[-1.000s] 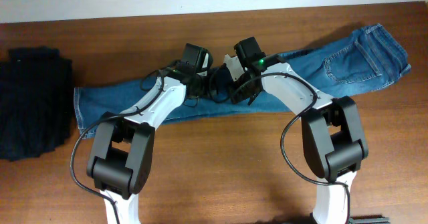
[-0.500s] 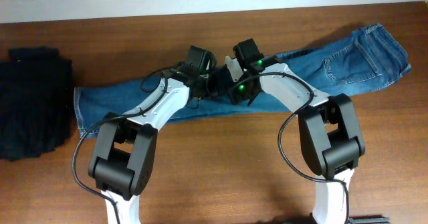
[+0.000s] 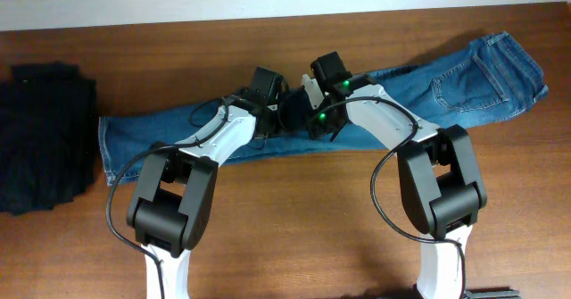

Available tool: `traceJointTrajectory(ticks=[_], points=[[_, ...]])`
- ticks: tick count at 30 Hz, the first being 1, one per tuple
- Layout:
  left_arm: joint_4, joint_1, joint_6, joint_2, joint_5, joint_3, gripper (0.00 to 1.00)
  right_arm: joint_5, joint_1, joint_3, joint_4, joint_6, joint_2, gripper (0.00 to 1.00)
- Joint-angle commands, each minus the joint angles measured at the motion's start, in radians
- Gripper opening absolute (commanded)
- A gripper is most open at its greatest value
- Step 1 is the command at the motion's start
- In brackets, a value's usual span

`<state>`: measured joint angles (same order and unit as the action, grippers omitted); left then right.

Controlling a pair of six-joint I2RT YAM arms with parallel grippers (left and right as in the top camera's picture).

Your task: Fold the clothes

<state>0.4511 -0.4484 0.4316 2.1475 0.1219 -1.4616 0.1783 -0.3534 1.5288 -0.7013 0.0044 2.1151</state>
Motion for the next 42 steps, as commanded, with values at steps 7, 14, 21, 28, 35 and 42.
traceJointTrajectory(ticks=[7, 14, 21, 28, 35, 42], points=[[0.043, 0.014, -0.007, 0.060, -0.061, 0.009, 0.02, -0.109, 0.033, 0.008, -0.009, 0.024, 0.022, 0.04], [0.108, 0.090, -0.020, 0.060, -0.063, 0.009, 0.01, -0.109, 0.132, 0.008, -0.027, 0.023, 0.022, 0.04], [0.158, 0.187, -0.045, 0.060, -0.064, 0.009, 0.01, -0.109, 0.237, 0.008, -0.033, 0.023, 0.022, 0.04], [0.225, 0.290, -0.090, 0.057, -0.059, 0.008, 0.01, -0.113, 0.353, 0.008, 0.000, 0.008, 0.022, 0.07], [0.245, 0.342, -0.146, 0.020, -0.024, 0.006, 0.01, -0.113, 0.497, 0.008, 0.027, 0.008, 0.022, 0.09], [0.243, 0.340, -0.146, -0.083, -0.006, 0.002, 0.00, -0.112, 0.637, 0.008, 0.090, 0.008, 0.050, 0.04]])
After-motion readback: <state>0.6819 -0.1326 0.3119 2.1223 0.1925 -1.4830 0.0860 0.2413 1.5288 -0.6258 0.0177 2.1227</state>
